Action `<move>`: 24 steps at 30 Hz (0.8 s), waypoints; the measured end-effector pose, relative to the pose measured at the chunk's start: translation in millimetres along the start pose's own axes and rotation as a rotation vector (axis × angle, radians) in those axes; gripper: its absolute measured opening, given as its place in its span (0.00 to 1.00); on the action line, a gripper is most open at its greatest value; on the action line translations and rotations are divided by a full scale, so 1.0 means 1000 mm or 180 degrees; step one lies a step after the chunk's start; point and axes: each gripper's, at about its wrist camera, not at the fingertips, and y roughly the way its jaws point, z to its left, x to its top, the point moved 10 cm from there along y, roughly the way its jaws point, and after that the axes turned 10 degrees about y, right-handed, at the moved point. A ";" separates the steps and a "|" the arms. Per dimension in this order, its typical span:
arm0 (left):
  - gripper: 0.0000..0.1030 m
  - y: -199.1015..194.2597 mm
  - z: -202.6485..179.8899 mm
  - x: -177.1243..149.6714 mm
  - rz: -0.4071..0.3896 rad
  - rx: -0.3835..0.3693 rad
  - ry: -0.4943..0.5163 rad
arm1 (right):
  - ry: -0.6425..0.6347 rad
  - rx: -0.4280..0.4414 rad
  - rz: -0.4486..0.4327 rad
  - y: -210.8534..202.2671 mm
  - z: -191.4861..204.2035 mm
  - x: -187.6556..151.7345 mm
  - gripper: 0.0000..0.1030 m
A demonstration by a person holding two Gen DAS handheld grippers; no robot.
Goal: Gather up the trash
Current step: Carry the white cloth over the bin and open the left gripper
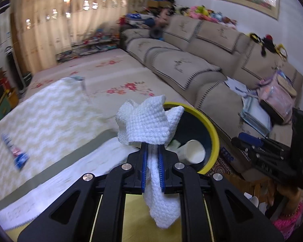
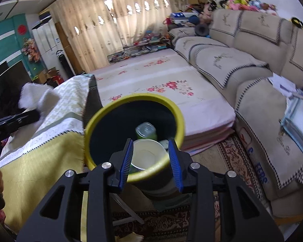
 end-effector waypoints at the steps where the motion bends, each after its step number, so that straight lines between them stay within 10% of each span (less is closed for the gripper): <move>1: 0.10 0.010 -0.009 0.003 0.0023 -0.0036 0.0039 | 0.0033 -0.0019 0.0014 0.000 -0.007 -0.002 0.34; 6: 0.18 0.060 -0.033 0.014 0.0187 -0.0111 0.0160 | 0.0146 -0.0068 0.0025 0.000 -0.028 -0.003 0.35; 8: 0.29 0.077 -0.031 0.015 0.0236 -0.0050 0.0163 | 0.0174 -0.0074 0.0014 -0.002 -0.032 -0.002 0.38; 10: 0.61 0.090 -0.024 0.018 0.0272 0.0040 0.0153 | 0.0182 -0.0067 0.0016 -0.001 -0.034 -0.001 0.38; 13: 0.61 0.093 -0.015 0.019 0.0246 0.0092 0.0079 | 0.0163 -0.0056 0.0028 0.000 -0.033 -0.002 0.38; 24: 0.90 -0.015 0.040 0.003 -0.0268 0.0519 -0.0159 | 0.0022 0.0043 0.0130 0.008 -0.005 -0.011 0.38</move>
